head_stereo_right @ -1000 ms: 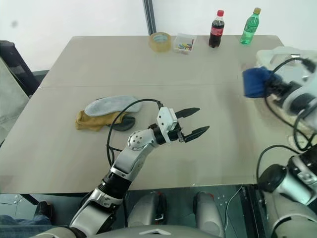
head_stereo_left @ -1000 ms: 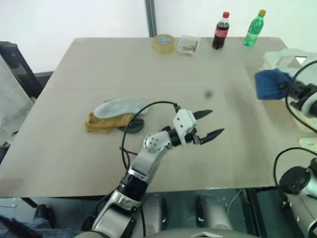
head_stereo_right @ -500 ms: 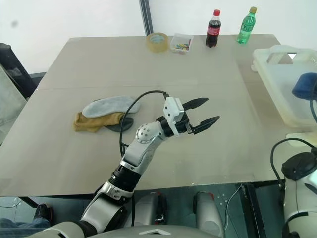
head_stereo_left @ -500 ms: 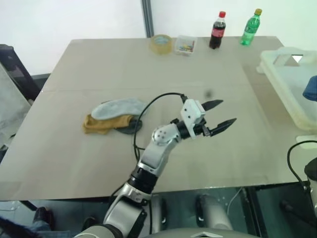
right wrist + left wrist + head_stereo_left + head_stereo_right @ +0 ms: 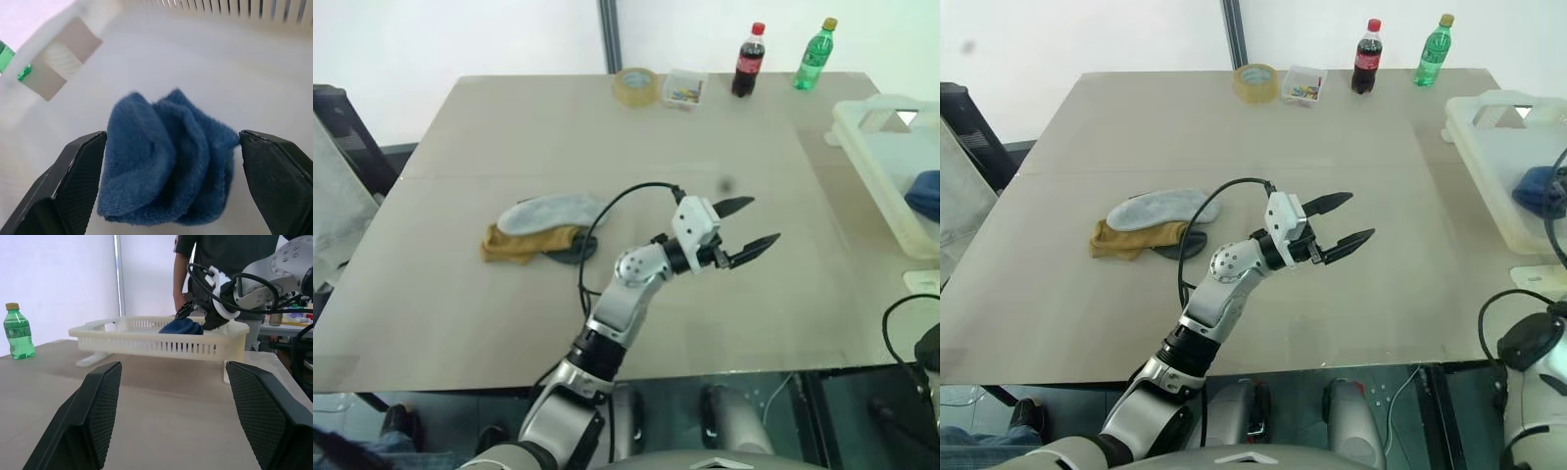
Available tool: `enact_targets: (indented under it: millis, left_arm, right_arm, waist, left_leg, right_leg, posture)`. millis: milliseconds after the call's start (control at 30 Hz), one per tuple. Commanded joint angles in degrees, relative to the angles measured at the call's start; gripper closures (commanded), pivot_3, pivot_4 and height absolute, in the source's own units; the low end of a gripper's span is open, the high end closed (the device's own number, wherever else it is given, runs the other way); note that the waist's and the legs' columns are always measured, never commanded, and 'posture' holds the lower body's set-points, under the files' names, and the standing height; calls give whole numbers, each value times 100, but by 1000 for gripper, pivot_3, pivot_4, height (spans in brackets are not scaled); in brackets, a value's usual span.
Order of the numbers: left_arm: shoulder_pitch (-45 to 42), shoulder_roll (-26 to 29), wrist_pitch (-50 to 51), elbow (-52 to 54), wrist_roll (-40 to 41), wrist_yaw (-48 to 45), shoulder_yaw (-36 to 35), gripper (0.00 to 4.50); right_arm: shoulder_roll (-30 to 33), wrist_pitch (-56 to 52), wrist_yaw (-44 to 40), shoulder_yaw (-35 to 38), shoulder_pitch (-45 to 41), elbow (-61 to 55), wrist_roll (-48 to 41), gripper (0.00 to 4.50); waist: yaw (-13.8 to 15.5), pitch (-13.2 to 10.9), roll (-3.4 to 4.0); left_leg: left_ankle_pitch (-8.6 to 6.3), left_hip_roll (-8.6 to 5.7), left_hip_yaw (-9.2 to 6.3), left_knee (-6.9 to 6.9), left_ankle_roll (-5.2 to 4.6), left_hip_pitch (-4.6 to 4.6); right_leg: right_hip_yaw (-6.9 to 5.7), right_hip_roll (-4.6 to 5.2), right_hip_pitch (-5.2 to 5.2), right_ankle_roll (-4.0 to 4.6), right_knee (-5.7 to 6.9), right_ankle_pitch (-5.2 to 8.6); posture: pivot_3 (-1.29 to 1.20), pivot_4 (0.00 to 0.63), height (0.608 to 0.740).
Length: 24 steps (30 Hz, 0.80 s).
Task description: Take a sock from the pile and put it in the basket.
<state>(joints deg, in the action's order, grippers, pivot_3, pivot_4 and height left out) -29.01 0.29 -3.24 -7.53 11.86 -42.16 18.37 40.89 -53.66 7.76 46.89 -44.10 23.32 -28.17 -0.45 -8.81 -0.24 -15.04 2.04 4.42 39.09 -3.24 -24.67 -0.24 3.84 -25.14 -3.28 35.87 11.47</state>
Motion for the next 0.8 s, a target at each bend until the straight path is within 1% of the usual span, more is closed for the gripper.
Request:
enact_targets:
  millis: [33,133,267,333,467,500,567,600,667,733,800]
  left_arm:
    - [38,19,-63,218,25,-26,-45,824]
    - [80,86,-15,289,71,-61,-75,824]
    - [181,221,133,474,148,-100,-133,824]
    - [347,395,281,680,188,-122,-182,824]
    - [759,794,566,1131,267,-148,-282,824]
    - [938,952,653,1270,272,-155,-338,824]
    - [1319,1258,843,1547,298,-136,-463,824]
    - [1564,1428,934,1685,304,-116,-548,824]
    - [1946,1662,1154,1930,306,-36,-676,824]
    - [2273,1830,1389,2185,363,49,-793,824]
    - [2614,2008,1476,2439,359,89,-917,824]
  right_arm:
    - [131,-446,-269,-392,264,-1694,-273,64]
    - [128,-696,-952,-785,715,-2626,-654,64]
    - [-92,-472,-1821,-1218,1393,-3591,-1068,64]
    - [-320,-364,-2261,-1499,1911,-4071,-1300,64]
    - [-679,12,-2891,-1984,2809,-4689,-1474,64]
    - [-747,333,-3139,-2162,3134,-4840,-1359,64]
    - [-744,1037,-3601,-2512,3764,-4972,-952,64]
    - [-647,1387,-3829,-2724,4083,-4848,-651,64]
    - [-380,1776,-4361,-2973,4509,-4553,-371,64]
    - [-246,2226,-4849,-2990,4772,-4332,-294,64]
    - [-192,2489,-5290,-2890,4943,-4189,-412,64]
  waist:
    - [-10,2,3]
    - [-29,3,4]
    - [-18,2,4]
    - [-16,3,3]
    - [-9,3,3]
    - [-7,3,4]
    - [-2,3,4]
    - [-2,3,3]
    - [-9,3,2]
    - [-13,2,1]
    - [-13,-1,-3]
  left_leg:
    - [0,2,-1,0,0,1]
    - [0,7,-3,1,0,5]
    - [0,10,-10,6,0,6]
    - [0,10,-13,7,0,5]
    - [0,10,-16,8,1,2]
    - [0,11,-16,8,1,2]
    - [0,11,-15,9,1,4]
    - [0,11,-14,10,1,4]
    - [0,12,-15,10,1,12]
    - [0,12,-12,12,1,20]
    - [0,13,-11,16,1,35]
  right_leg:
    - [0,-1,0,0,2,0]
    - [0,-7,1,0,4,0]
    - [0,-16,3,1,6,-1]
    - [-1,-17,4,1,7,-1]
    - [-3,-16,4,1,6,-1]
    - [-3,-16,4,1,5,-1]
    - [-3,-15,5,0,5,0]
    - [-3,-14,5,0,4,0]
    - [-4,-14,12,0,3,1]
    - [-1,-12,18,1,4,1]
    - [-1,-12,32,11,5,7]
  posture:
    - [0,150,740]
    - [0,150,740]
    - [0,150,740]
    - [0,150,740]
    - [0,150,740]
    - [0,150,740]
    - [0,150,740]
    - [0,150,740]
    - [0,150,740]
    - [0,150,740]
    - [0,150,740]
